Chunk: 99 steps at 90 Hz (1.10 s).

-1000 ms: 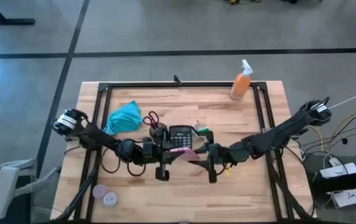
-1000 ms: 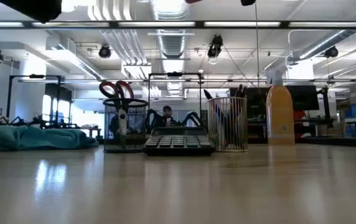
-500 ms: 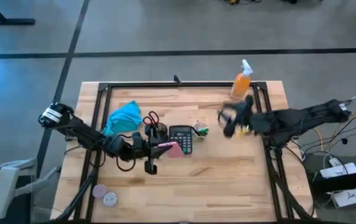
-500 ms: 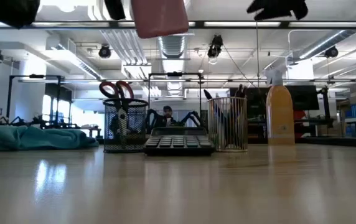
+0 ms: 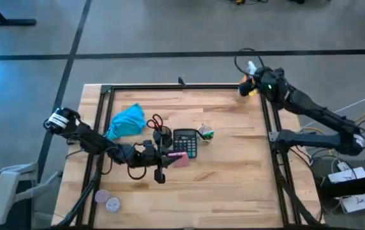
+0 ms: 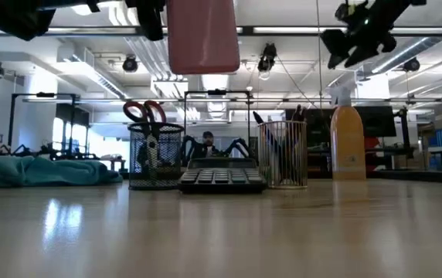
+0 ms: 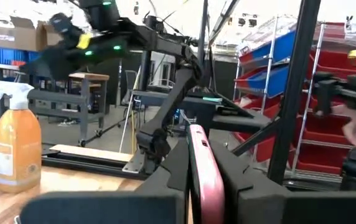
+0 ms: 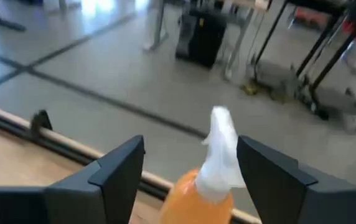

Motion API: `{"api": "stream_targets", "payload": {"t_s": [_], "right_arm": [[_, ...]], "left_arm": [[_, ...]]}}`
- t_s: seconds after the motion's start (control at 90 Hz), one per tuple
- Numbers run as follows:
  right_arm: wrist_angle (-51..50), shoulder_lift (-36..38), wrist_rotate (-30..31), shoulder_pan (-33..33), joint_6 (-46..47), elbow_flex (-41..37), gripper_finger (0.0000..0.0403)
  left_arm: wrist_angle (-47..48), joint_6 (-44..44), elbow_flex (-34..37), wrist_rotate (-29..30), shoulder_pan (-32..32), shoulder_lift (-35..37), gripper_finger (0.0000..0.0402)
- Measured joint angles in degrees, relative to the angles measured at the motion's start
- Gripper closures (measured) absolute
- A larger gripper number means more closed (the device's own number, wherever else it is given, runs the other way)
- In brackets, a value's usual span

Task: Apply microfiber cloth
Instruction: Spray the back and front of the cellphone with the orange spray bottle

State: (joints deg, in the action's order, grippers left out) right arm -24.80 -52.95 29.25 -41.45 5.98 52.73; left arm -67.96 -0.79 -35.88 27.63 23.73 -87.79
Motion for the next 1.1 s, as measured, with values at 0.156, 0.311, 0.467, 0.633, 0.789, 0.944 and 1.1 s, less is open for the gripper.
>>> {"api": "stream_targets", "payload": {"t_s": [0.156,0.311,0.467,0.633,0.789,0.944,1.1], "right_arm": [[-1.6,-5.5,-3.3,-8.0,-1.2,2.8,0.0167],[-2.4,-11.2,-9.7,-11.6,-2.1,6.2,0.0177],[-8.5,-17.0,-10.0,-13.8,0.6,10.4,0.0193],[-12.8,-20.2,-10.4,-13.8,0.3,13.1,0.0209],[-14.4,-20.2,-12.8,-13.8,3.3,13.4,0.0241],[-15.8,-17.8,-14.6,-13.9,3.8,13.4,0.0292],[-18.9,-15.2,-15.0,-13.8,1.2,13.4,0.0334]], "left_arm": [[0.0,1.4,0.0,0.4,-0.2,0.0,0.0387],[-0.1,1.7,0.0,0.6,-0.5,0.1,0.0387],[0.1,2.2,0.0,2.5,-0.6,0.1,0.0387],[0.6,2.8,0.0,2.7,-0.6,0.1,0.0387],[1.2,3.1,-0.1,3.1,-0.6,0.1,0.0387],[1.4,3.1,-0.1,3.3,-0.5,0.4,0.0387],[1.3,3.1,-0.1,3.4,-0.5,0.5,0.0387]]}}
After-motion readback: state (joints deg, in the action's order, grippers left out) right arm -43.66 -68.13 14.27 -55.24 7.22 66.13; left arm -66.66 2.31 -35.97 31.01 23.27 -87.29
